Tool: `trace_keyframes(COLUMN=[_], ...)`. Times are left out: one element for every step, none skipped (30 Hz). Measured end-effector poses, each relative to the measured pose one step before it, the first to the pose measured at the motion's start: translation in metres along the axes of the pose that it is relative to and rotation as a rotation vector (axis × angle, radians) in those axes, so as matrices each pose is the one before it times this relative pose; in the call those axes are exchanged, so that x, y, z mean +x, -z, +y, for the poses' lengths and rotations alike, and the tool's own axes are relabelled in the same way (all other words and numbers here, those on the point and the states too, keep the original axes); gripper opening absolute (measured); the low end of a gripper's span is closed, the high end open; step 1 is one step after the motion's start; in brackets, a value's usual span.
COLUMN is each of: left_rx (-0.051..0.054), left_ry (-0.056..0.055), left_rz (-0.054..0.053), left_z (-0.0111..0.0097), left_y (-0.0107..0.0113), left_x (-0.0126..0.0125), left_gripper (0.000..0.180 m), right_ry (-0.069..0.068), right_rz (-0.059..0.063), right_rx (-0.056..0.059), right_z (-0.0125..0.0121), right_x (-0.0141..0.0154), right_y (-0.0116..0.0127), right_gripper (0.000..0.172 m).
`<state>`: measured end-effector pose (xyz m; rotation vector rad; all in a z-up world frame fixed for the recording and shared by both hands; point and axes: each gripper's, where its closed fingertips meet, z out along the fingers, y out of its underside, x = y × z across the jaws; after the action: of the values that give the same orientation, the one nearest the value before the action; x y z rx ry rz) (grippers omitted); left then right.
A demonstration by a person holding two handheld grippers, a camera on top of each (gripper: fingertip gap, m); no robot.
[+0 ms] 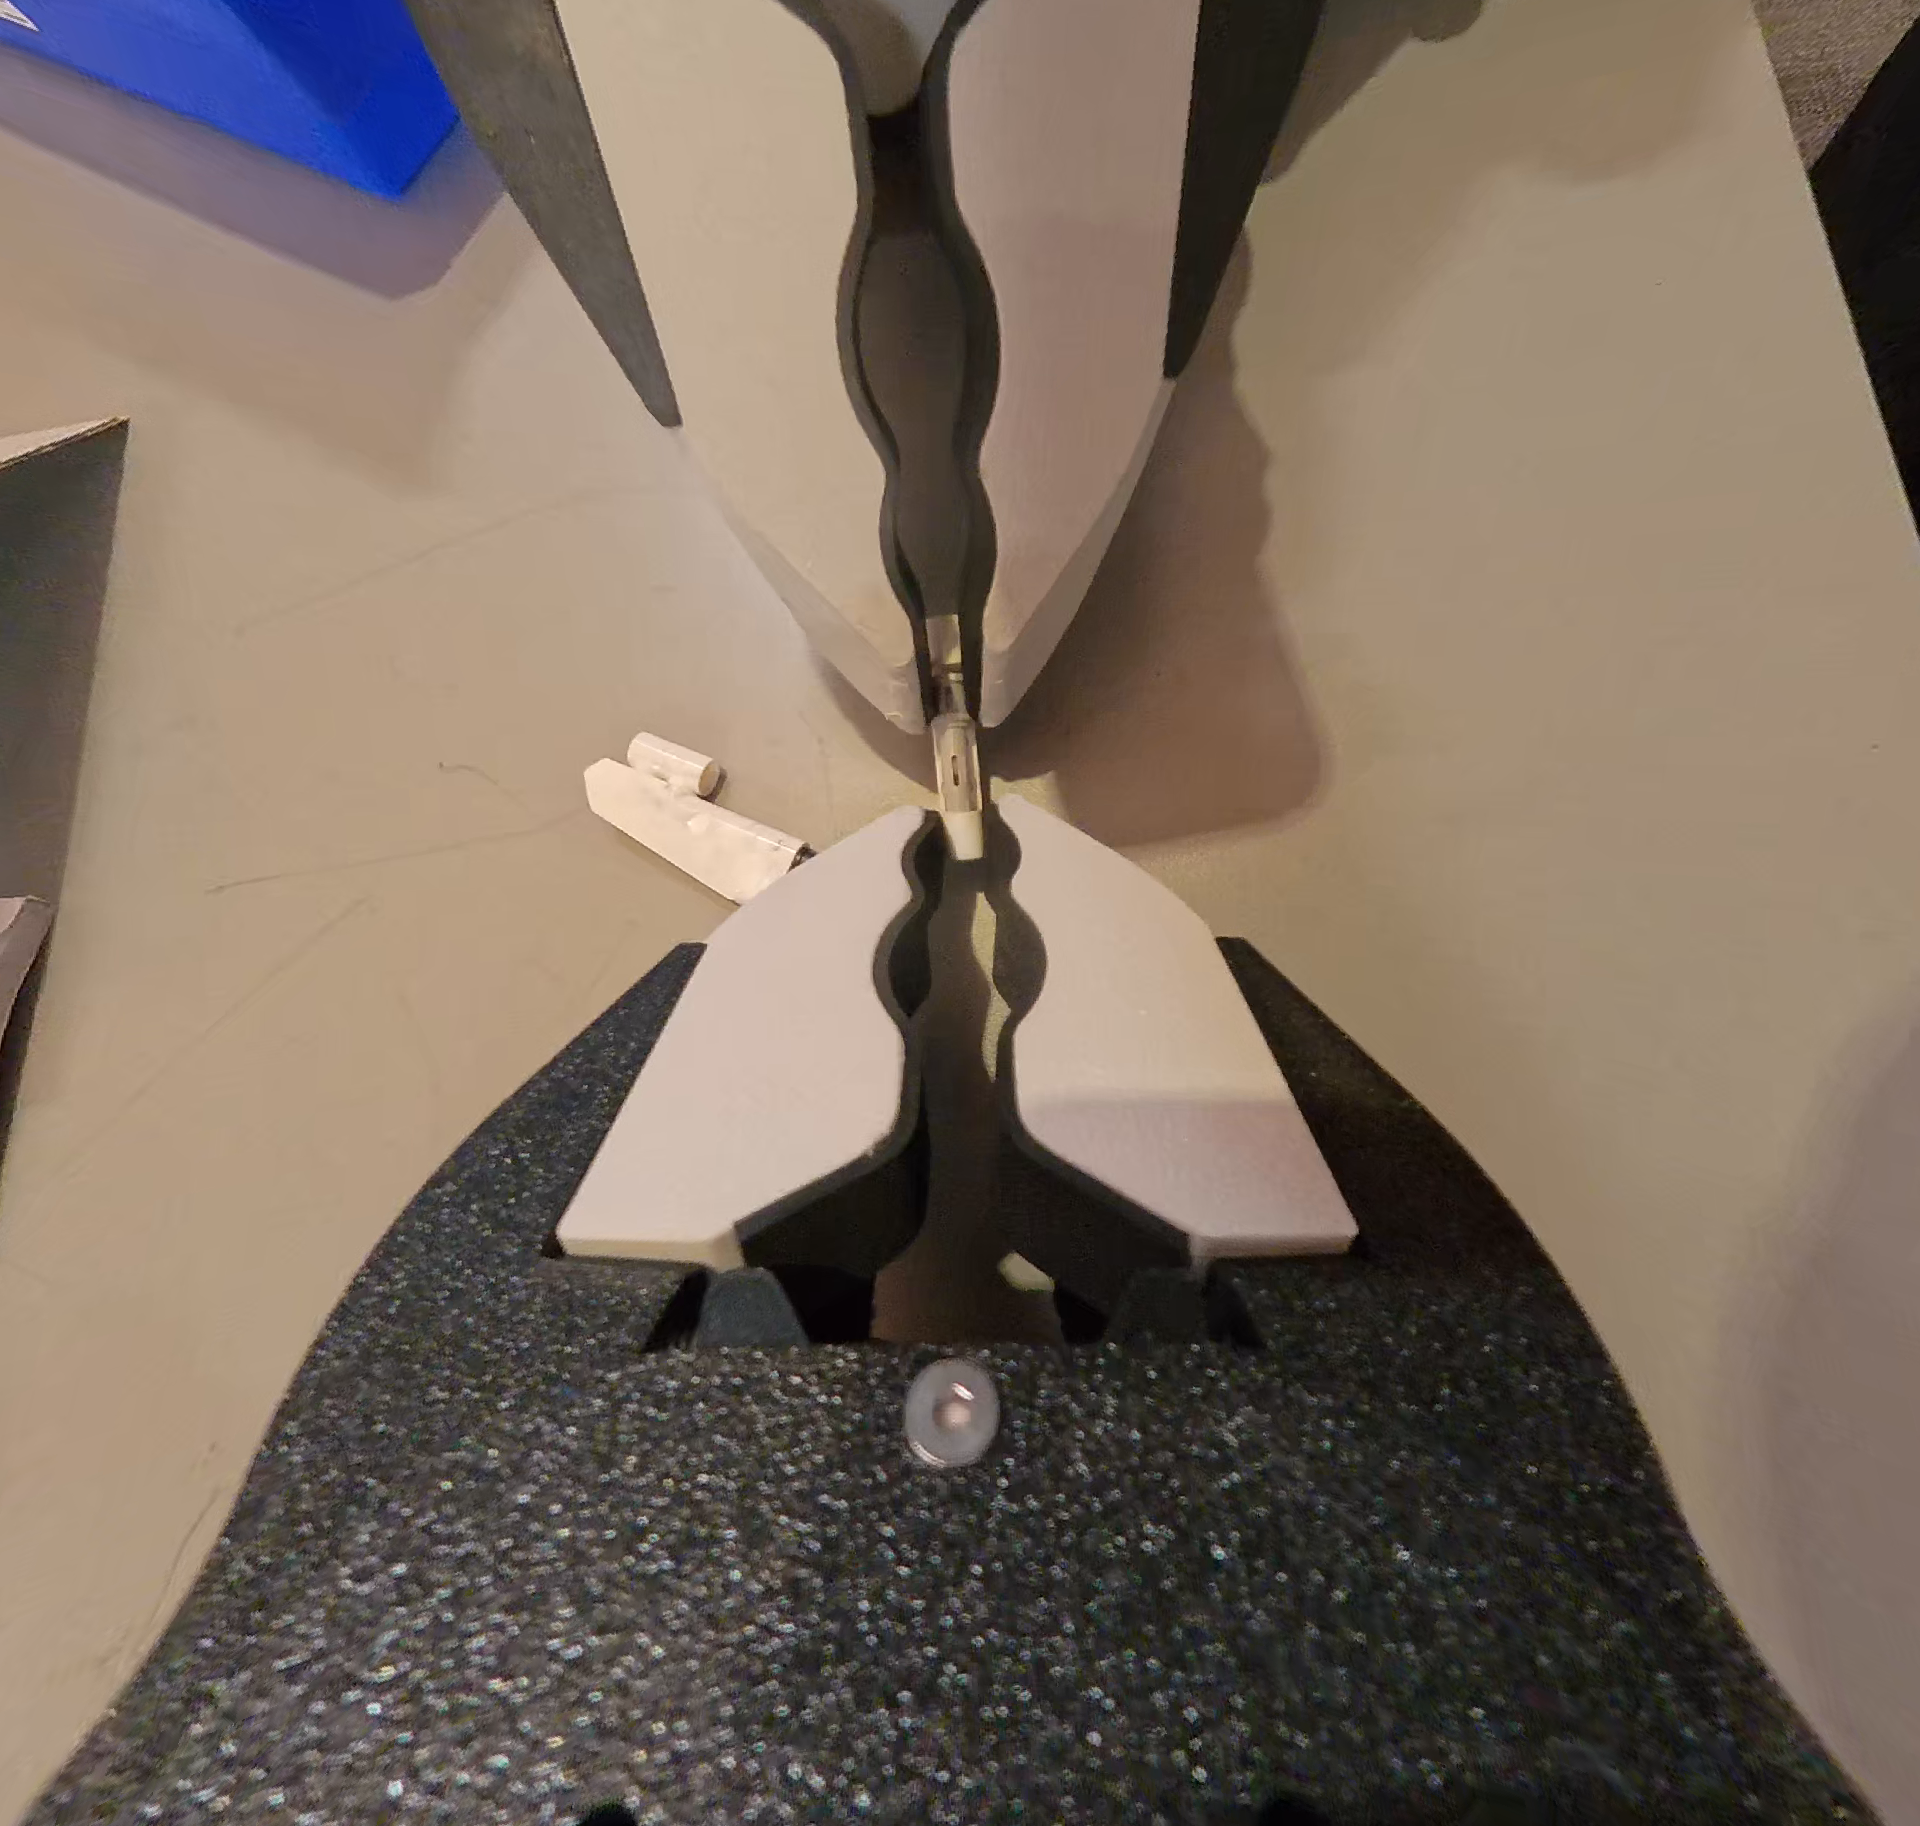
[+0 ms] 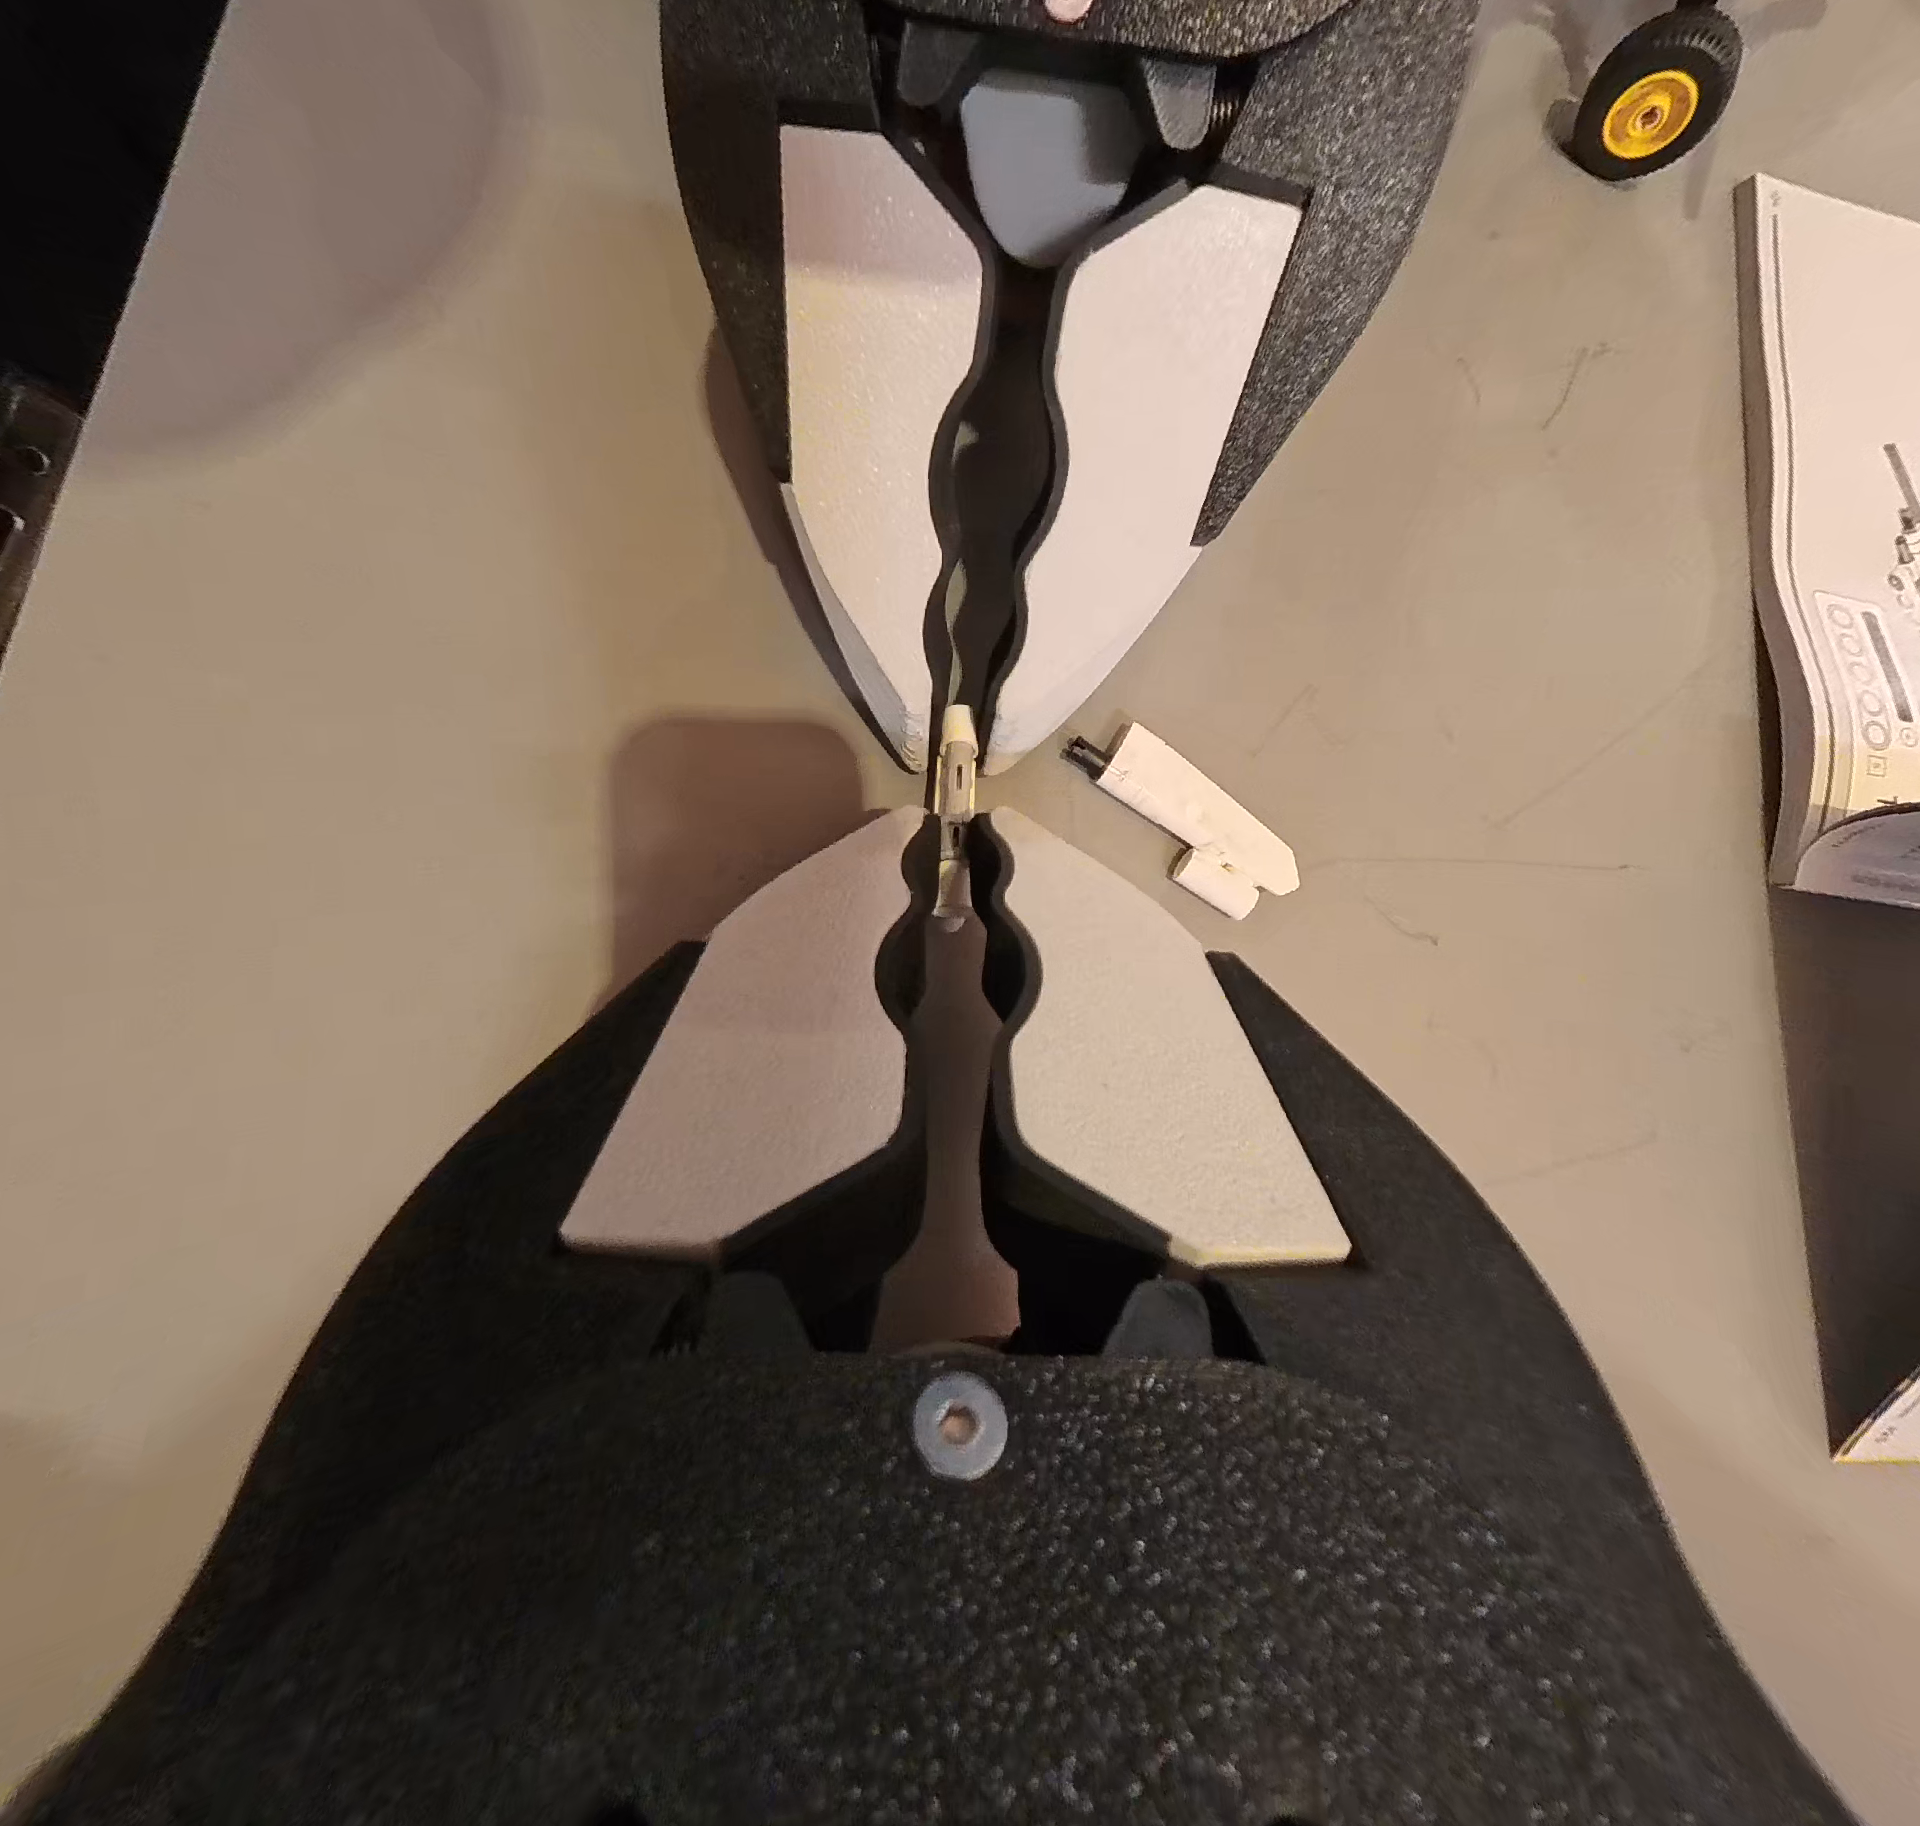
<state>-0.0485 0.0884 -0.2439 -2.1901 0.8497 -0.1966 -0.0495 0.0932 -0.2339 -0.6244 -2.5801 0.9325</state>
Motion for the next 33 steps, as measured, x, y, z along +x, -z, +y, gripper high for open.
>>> trace_keyframes(left_rx=[-0.0009, 0.0039, 0.0520, 0.0188, -0.0744, -0.0008, 0.0157, 0.0134, 0.0008, -0.0148, -0.0022, 0.0014, 0.0010, 0.0068, 0.0055, 0.0035, 0.0009, -0.0043, -0.0070, -0.0075, 0.0007, 0.0009, 0.0014, 0.0021, 0.0029, -0.0008, -0.0033, 0.0021, 0.0015, 0.0016, 0.0046, 0.0026, -0.0004], left_ry=[0.0008, -0.0013, 0.0005, 0.0100, -0.0235, 0.0580, 0.0255, -0.0144, -0.0074, -0.0092, 0.0005, 0.0101, 0.0154, 0.0044, 0.0000, 0.0035, 0.0008, -0.0010, -0.0012, -0.0025, -0.0026, 0.0023, 0.0081, 0.0076, 0.0045, 0.0016, -0.0021, -0.0001, 0.0068, 0.0103, 0.0090, -0.0009, -0.0052], left_rz=[-0.0013, 0.0001, 0.0268, 0.0340, -0.0912, 0.0204, 0.0231, -0.0025, 0.0070, -0.0062, 0.0006, -0.0023, -0.0093, 0.0025, 0.0046, 0.0006, 0.0069, 0.0065, 0.0023, 0.0019, 0.0000, 0.0005, 0.0023, 0.0020, -0.0015, -0.0009, -0.0006, -0.0018, -0.0032, -0.0047, -0.0038, 0.0023, 0.0089], left_z=[0.00012, -0.00058, -0.00949, -0.00820, 0.01118, 0.00256, -0.00091, -0.00214, -0.00037, 0.00203, 0.00038, 0.00030, 0.00061, -0.00037, -0.00016, -0.00003, 0.00018, 0.00067, 0.00086, 0.00091, 0.00007, 0.00027, 0.00017, 0.00008, -0.00029, 0.00022, 0.00041, -0.00031, -0.00015, -0.00003, -0.00027, -0.00007, 0.00006], left_y=[0.00004, -0.00016, -0.00040, -0.00132, -0.00198, -0.00033, 0.00162, 0.00106, -0.00067, -0.00109, -0.00032, 0.00035, 0.00057, 0.00085, 0.00065, 0.00046, 0.00008, -0.00033, -0.00072, -0.00083, -0.00015, 0.00015, 0.00031, 0.00028, 0.00029, 0.00003, -0.00033, -0.00019, -0.00010, 0.00044, 0.00058, 0.00042, -0.00039], left_x=[-0.00025, 0.00019, 0.00531, 0.00706, -0.01305, -0.00160, 0.00074, 0.00097, 0.00271, 0.00040, 0.00019, -0.00122, -0.00252, -0.00017, 0.00056, -0.00009, 0.00056, 0.00050, 0.00031, 0.00033, 0.00011, -0.00032, -0.00048, -0.00042, -0.00045, -0.00008, 0.00035, -0.00017, -0.00066, -0.00111, -0.00058, 0.00055, 0.00107], left_gripper=[0.006, 0.006, 0.007, 0.007, 0.007, 0.007, 0.008, 0.008, 0.007, 0.007, 0.007, 0.007, 0.007, 0.007, 0.008, 0.008, 0.008, 0.008, 0.008, 0.008, 0.008, 0.008, 0.008, 0.008, 0.008, 0.008, 0.008, 0.008, 0.008, 0.008, 0.008, 0.008, 0.008], right_ry=[-0.0007, -0.0045, -0.0145, -0.0282, 0.0150, 0.0347, -0.0092, -0.0157, -0.0022, -0.0116, -0.0301, -0.0257, -0.0177, -0.0196, -0.0198, -0.0106, -0.0090, -0.0092, -0.0003, 0.0098, 0.0129, 0.0028, -0.0059, -0.0199, -0.0376, -0.0426, -0.0389, -0.0215, -0.0110, -0.0380, -0.0465, -0.0184, -0.0010], right_rz=[0.0015, 0.0013, -0.0057, -0.0377, 0.0099, 0.1170, 0.0336, -0.0036, 0.0087, 0.0110, 0.0044, 0.0122, 0.0194, 0.0211, 0.0123, 0.0141, 0.0232, 0.0046, 0.0057, 0.0200, 0.0147, 0.0149, 0.0163, -0.0043, -0.0168, -0.0041, 0.0149, 0.0447, 0.0518, 0.0071, 0.0117, 0.0376, 0.0338], right_rx=[0.0072, 0.0195, 0.0784, 0.1005, -0.0608, -0.0875, -0.0073, 0.0409, 0.0180, 0.0067, 0.0121, 0.0085, -0.0004, 0.0008, 0.0096, 0.0083, 0.0060, -0.0054, -0.0133, -0.0131, -0.0054, 0.0033, 0.0124, 0.0174, 0.0167, 0.0140, 0.0100, 0.0027, 0.0200, 0.0015, -0.0147, -0.0006, 0.0262], right_z=[-0.00134, -0.00328, -0.01231, -0.01914, 0.00269, 0.00768, -0.00160, -0.00563, -0.00061, 0.00268, 0.00316, 0.00342, 0.00401, 0.00368, 0.00232, 0.00219, 0.00280, 0.00488, 0.00573, 0.00494, 0.00268, 0.00034, -0.00162, -0.00154, 0.00061, 0.00377, 0.00631, 0.00525, -0.00072, 0.00132, 0.00406, 0.00227, -0.00221], right_x=[0.00034, 0.00057, -0.00039, -0.00523, 0.00028, 0.01347, 0.00325, -0.00085, 0.00175, 0.00400, 0.00442, 0.00509, 0.00500, 0.00410, 0.00144, 0.00010, 0.00035, -0.00231, -0.00233, -0.00082, -0.00154, -0.00115, -0.00166, -0.00544, -0.00808, -0.00716, -0.00473, 0.00005, 0.00163, -0.00212, -0.00040, 0.00272, 0.00268], right_y=[0.00059, 0.00139, 0.00321, 0.00122, -0.00288, -0.00208, -0.00090, 0.00159, 0.00292, 0.00395, 0.00439, 0.00446, 0.00344, 0.00232, 0.00161, 0.00104, 0.00028, -0.00076, -0.00107, -0.00055, 0.00111, 0.00317, 0.00571, 0.00750, 0.00760, 0.00677, 0.00555, 0.00604, 0.00734, 0.00466, 0.00257, 0.00290, 0.00273], right_gripper=[0.004, 0.005, 0.000, 0.000, 0.000, 0.000, 0.000, 0.000, 0.000, 0.000, 0.000, 0.000, 0.000, 0.000, 0.000, 0.000, 0.000, 0.000, 0.000, 0.000, 0.000, 0.000, 0.000, 0.000, 0.000, 0.000, 0.000, 0.000, 0.000, 0.000, 0.000, 0.000, 0.000])
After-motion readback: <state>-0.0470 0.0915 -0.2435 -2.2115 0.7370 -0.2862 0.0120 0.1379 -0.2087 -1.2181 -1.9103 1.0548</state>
